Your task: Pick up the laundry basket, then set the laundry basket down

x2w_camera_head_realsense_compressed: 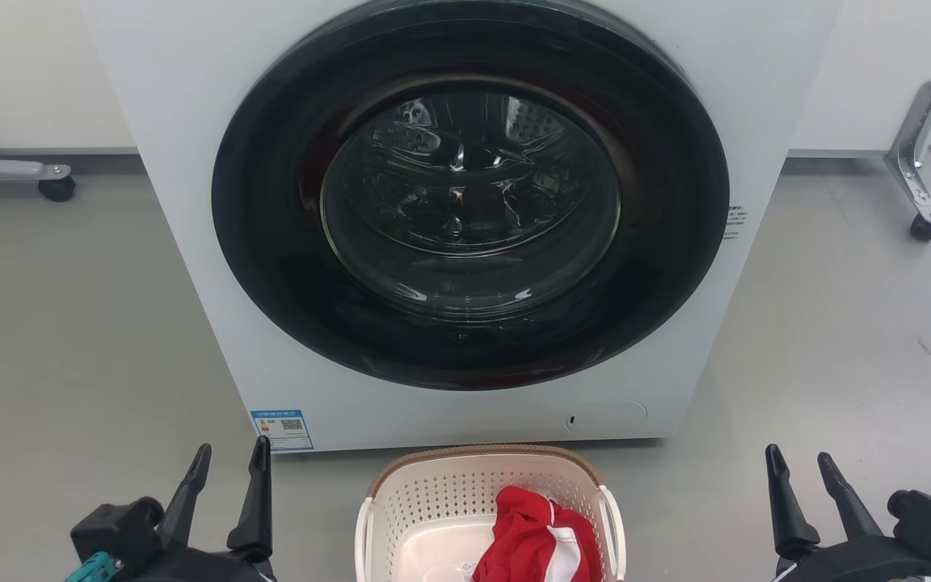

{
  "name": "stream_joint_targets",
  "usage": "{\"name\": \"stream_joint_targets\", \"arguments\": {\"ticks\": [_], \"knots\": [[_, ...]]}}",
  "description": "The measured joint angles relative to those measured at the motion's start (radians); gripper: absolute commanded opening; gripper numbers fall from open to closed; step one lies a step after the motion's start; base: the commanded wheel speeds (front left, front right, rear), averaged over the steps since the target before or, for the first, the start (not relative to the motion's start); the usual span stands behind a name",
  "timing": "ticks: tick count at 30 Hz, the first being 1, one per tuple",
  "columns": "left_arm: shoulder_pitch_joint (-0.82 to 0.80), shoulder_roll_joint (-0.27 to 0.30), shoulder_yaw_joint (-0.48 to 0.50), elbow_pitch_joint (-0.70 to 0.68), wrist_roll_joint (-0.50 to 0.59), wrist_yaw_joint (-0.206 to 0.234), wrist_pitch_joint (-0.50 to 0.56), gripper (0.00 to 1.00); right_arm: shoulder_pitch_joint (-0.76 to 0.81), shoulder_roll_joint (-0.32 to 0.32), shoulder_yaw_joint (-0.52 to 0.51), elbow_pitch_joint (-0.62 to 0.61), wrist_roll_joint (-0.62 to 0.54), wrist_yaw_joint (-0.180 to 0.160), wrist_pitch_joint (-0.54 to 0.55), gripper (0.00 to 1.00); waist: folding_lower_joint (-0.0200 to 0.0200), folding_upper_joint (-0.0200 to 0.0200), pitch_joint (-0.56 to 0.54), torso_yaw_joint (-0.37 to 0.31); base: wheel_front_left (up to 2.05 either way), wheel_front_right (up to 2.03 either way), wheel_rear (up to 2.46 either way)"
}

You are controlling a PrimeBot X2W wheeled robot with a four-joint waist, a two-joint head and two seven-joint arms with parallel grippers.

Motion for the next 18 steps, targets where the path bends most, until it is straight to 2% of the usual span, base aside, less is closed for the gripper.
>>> {"name": "stream_joint_targets", "arguments": {"ticks": [18], "knots": [[-0.014,0.027,-0.066,0.033,0.189,0.046,-0.028,1.00,-0.025,-0.028,0.082,0.041,-0.208,-0.036,-0.064,1.00,0.0000,0.0000,0.002,0.000,0.00,0.00,0.00]]}}
